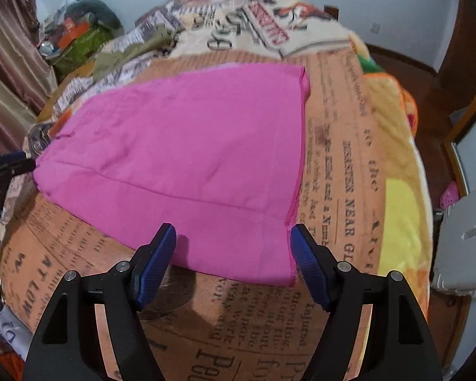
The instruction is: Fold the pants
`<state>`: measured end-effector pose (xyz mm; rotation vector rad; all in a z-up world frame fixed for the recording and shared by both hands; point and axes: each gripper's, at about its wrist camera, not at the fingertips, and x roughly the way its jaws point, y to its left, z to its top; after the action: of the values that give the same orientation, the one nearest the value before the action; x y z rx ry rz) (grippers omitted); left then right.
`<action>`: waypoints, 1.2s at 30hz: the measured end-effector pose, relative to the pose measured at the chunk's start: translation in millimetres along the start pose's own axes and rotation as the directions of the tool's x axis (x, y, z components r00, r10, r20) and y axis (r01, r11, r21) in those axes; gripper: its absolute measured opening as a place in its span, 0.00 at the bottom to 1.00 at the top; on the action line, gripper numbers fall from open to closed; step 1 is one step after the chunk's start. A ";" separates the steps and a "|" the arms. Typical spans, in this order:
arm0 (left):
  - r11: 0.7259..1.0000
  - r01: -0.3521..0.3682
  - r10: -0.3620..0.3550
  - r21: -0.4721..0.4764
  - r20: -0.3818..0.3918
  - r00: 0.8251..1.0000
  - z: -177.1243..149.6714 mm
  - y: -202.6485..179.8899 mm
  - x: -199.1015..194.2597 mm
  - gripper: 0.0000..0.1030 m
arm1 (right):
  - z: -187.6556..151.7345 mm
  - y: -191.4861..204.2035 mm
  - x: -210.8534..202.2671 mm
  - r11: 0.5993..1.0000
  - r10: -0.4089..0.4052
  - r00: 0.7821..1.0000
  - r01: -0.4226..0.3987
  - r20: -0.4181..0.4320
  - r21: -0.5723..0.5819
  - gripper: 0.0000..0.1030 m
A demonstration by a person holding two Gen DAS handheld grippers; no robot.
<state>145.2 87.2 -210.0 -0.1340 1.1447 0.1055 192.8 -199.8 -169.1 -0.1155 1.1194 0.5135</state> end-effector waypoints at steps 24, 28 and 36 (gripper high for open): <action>0.947 0.291 -0.300 -0.136 -0.058 0.952 -28.3 -36.3 18.5 0.86 | 18.1 45.3 28.6 0.992 0.116 0.993 -0.114 0.026 -0.052 0.69; 0.927 0.324 -0.338 -0.190 -0.047 0.940 -21.7 -31.5 26.9 0.86 | 12.7 47.2 35.6 0.991 0.116 0.993 -0.115 0.010 -0.075 0.70; 0.837 0.382 -0.420 -0.391 -0.012 0.907 0.9 -10.0 44.1 0.78 | 11.7 44.4 36.2 0.987 0.141 0.990 -0.139 0.011 -0.083 0.71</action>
<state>165.6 78.1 -249.4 -0.7329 1.1605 -0.0565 194.7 -144.6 -188.5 -0.1041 1.0947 0.6849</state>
